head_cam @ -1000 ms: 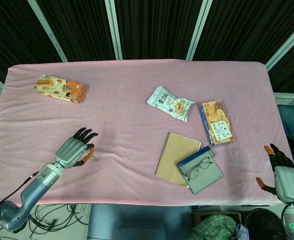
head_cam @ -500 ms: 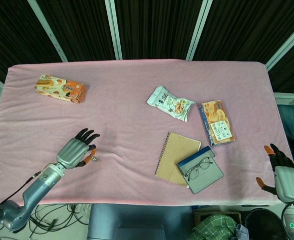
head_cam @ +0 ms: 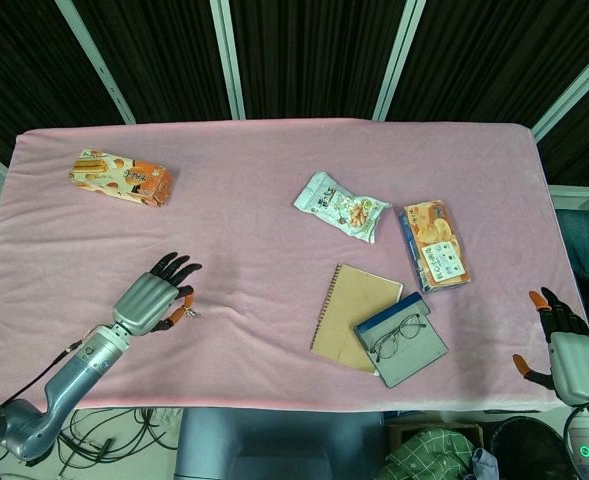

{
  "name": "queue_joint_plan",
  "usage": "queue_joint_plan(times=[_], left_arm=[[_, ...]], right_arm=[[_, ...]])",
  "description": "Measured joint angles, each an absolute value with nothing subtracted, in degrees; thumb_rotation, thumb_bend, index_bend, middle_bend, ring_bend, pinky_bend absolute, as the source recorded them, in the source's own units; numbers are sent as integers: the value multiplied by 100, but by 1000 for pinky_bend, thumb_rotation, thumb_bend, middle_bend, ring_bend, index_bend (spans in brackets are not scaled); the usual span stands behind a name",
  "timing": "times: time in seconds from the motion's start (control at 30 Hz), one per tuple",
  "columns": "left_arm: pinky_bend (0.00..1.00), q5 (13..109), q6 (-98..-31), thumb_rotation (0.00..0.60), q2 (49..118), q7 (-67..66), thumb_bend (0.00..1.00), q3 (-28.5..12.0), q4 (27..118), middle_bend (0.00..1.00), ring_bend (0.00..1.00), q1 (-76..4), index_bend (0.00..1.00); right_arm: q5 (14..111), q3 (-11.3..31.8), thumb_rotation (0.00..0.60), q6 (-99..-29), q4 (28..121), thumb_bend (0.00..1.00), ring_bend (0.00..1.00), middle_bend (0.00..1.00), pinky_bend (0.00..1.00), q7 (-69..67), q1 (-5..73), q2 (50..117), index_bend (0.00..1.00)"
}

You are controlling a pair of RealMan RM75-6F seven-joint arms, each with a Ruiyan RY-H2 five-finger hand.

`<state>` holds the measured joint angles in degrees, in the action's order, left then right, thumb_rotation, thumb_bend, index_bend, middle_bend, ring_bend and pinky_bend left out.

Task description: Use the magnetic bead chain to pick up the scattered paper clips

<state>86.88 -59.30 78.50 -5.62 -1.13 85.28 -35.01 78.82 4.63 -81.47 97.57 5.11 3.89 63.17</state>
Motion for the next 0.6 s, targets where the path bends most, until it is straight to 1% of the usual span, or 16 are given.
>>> queue_joint_plan(times=[0.27,0.4,0.6], left_arm=[[0,8595,-5770,600,8022,-478,440,-382,8502,108,0,-3762,553],[0,8380,-5515,600,8328,-265,440,-626,8298,109,0,-4008,552],[0,8160,-5212,600,8668,-9,440,-833,8005,111,0,-4290,551]], right_arm=[[7875,464,600,-8150,9759,161,83,11,172,519,387,6318,0],[7873,465,600,-8146,9758,161,83,11,172,509,387,6314,0],[7868,466,600,-8139,9755,161,83,11,172,501,389,6310,0]])
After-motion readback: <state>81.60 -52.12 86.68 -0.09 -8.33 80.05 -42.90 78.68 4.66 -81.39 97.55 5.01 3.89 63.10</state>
